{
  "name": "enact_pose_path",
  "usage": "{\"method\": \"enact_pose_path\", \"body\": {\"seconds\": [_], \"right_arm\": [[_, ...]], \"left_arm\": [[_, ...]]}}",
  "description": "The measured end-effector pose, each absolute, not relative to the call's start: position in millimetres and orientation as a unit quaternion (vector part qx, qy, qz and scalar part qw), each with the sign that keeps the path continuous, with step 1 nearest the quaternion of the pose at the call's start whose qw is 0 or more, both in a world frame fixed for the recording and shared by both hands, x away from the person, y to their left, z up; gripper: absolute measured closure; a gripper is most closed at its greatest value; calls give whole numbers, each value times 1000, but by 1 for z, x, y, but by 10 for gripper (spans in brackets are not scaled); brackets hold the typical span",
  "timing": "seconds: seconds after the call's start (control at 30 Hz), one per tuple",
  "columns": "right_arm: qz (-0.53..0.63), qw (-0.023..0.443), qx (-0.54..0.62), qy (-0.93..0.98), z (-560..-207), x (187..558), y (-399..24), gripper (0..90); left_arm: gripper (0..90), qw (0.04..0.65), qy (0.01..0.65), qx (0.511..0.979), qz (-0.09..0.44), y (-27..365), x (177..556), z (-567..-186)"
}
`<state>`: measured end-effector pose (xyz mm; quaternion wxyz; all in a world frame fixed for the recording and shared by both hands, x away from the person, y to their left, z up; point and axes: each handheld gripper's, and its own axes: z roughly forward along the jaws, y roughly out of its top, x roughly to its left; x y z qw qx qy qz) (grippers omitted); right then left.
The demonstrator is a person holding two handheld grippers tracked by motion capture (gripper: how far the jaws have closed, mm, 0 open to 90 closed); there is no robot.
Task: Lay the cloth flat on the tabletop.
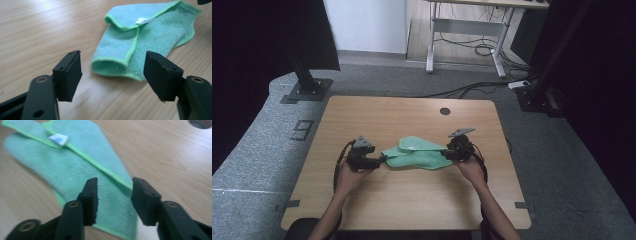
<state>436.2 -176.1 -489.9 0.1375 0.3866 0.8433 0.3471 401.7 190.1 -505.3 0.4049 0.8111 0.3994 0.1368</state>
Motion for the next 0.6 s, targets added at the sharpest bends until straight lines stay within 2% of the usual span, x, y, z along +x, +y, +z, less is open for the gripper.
{"method": "enact_pose_path", "body": {"seconds": [0.23, 0.37, 0.6], "right_arm": [[348, 100, 353, 863, -503, 424, -154, 684], [352, 80, 341, 868, -515, 417, -143, 738], [336, 74, 348, 872, -535, 414, -140, 806]], "left_arm": [[366, 394, 369, 832, 128, 172, 412, -505], [435, 371, 373, 842, 121, 168, 420, -516], [737, 336, 386, 851, 121, 167, 429, -534]]}}
